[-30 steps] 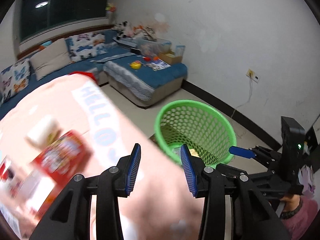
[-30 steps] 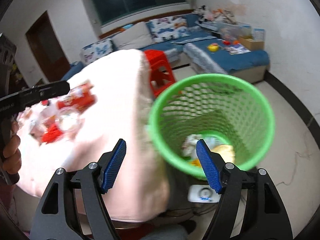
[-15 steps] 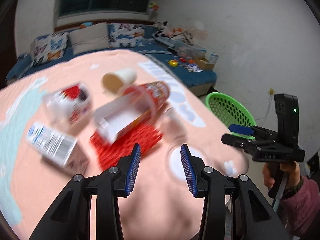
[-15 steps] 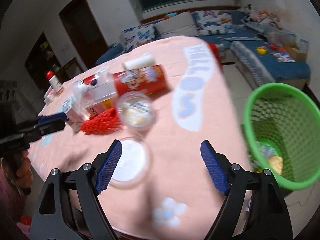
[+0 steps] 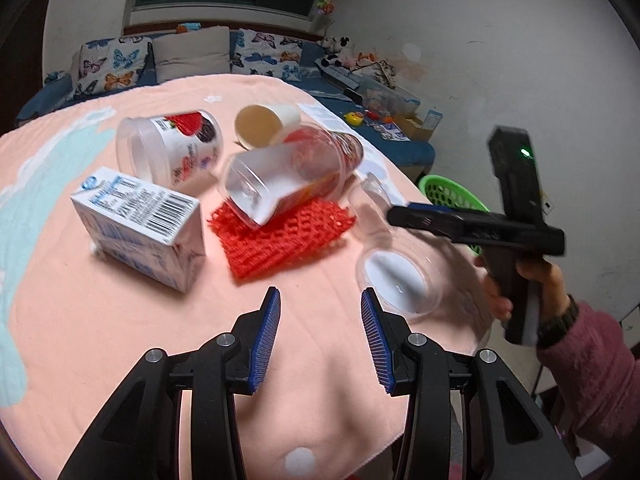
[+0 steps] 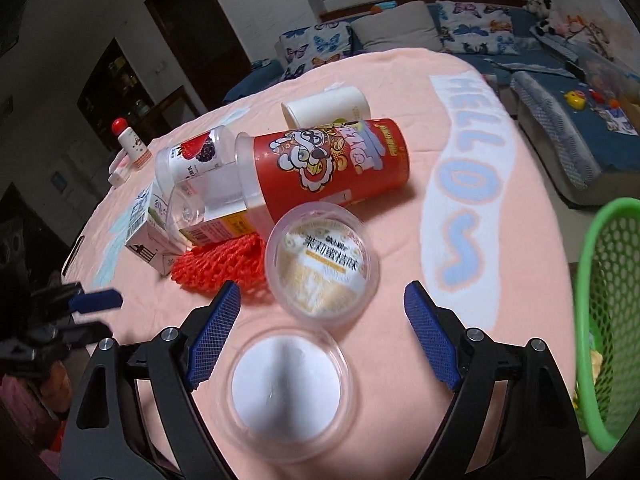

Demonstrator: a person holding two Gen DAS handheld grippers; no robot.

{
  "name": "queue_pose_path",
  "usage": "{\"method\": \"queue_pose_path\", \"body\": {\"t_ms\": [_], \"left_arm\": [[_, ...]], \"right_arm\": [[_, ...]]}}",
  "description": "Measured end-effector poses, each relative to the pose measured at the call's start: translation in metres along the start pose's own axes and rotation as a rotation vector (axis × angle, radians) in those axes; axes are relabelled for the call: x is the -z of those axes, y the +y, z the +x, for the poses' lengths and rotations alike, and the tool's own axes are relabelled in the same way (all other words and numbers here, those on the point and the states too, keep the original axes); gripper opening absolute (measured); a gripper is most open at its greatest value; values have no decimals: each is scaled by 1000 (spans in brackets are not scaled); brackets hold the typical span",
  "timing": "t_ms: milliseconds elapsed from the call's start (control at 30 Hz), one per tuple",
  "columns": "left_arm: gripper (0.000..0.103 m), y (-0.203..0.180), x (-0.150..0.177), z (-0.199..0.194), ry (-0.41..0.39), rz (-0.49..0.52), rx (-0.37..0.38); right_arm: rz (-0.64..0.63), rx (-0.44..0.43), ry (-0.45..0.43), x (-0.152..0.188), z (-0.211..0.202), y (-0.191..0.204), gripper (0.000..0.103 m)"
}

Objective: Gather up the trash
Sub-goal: 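Move both tools back over the table toward the clear lid and cup, then grasp the clear jelly cup with the right gripper while the left gripper grasps the clear lid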

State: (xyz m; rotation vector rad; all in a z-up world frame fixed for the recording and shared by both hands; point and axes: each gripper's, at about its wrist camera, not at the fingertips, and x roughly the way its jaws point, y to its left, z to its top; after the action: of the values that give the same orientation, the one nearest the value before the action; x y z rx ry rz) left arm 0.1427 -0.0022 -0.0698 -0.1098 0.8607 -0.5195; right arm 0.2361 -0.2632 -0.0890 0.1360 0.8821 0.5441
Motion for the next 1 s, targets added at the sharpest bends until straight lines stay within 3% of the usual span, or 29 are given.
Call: {"method": "queue_pose_path", "body": {"t_ms": [367,700,933,1000], "left_arm": [[40,-17,4,19,41,4,54],[40,-25,-4,40,76,-8,115],[40,-35,-4,56,115,9,124],[36,-35,-6,61,130,3,121]], "right_arm": [[19,-53,30,-14,25,-13,82],[15,-88,45,-19,33,-16,67],[5,-76,7,-15,21,-10,66],[-3,-65,-11,-13,13,-8,66]]}}
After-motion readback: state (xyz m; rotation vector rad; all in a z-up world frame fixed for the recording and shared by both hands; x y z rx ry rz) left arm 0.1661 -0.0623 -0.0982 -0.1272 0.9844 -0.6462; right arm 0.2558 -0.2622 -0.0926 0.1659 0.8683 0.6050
